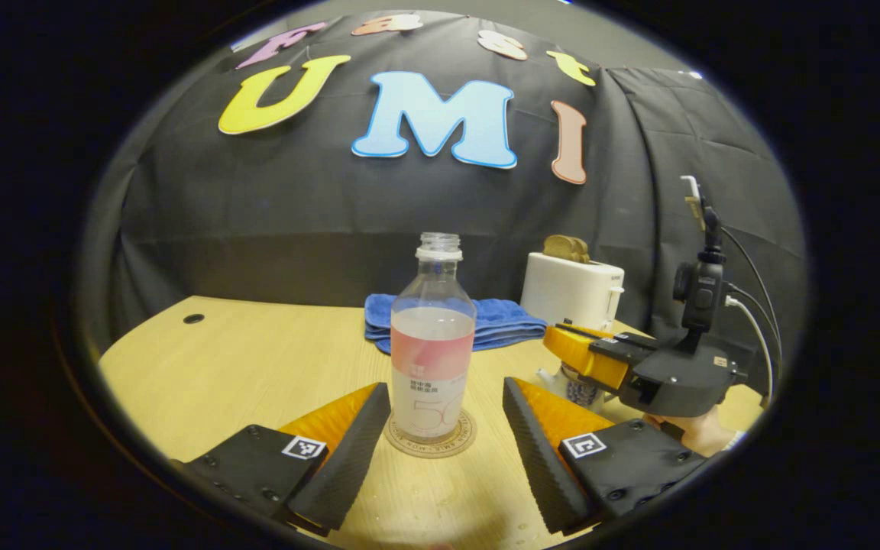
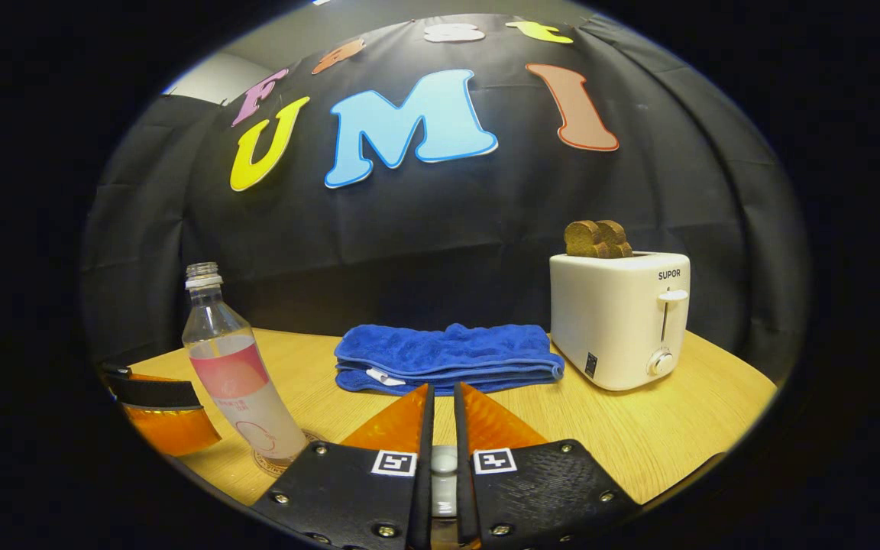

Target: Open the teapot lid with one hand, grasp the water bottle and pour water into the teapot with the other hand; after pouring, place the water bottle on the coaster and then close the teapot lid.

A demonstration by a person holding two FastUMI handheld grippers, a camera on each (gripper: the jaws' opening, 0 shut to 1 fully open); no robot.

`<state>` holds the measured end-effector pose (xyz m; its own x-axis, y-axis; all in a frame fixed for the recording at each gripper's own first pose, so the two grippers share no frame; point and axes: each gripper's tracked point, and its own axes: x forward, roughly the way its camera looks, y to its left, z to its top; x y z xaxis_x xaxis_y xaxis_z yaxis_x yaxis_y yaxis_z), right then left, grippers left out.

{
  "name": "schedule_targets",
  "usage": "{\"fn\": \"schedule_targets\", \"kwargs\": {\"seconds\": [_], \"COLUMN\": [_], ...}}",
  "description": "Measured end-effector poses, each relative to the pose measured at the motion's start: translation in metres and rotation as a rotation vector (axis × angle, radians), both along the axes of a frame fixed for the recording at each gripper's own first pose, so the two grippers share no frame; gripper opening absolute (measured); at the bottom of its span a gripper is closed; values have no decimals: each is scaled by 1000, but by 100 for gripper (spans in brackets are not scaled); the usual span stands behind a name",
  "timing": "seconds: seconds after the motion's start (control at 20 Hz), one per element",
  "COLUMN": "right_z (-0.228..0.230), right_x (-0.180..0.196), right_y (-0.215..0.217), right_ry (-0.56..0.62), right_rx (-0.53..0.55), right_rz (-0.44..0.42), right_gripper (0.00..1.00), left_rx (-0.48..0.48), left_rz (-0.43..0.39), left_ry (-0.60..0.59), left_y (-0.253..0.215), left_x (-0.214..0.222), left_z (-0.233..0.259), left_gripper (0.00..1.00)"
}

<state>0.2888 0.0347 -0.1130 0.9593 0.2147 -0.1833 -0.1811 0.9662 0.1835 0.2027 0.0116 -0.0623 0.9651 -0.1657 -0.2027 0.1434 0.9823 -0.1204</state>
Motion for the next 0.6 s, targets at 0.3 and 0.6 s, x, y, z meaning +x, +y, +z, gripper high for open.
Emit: {"fn": "schedule_targets", "kwargs": {"seconds": [0.3, 0.6], "right_z": [1, 25], "right_x": [-5, -33], "right_y": [4, 10], "right_ry": [10, -11], "right_rx": [-23, -75], "right_rz": [-8, -4], "right_gripper": [19, 48], "left_rx": [11, 27], "left_rz": [2, 6], "left_ry": [-9, -60], "left_y": [1, 0], "left_x": [-1, -5], "left_z": [4, 18], "left_gripper": [100, 100]}}
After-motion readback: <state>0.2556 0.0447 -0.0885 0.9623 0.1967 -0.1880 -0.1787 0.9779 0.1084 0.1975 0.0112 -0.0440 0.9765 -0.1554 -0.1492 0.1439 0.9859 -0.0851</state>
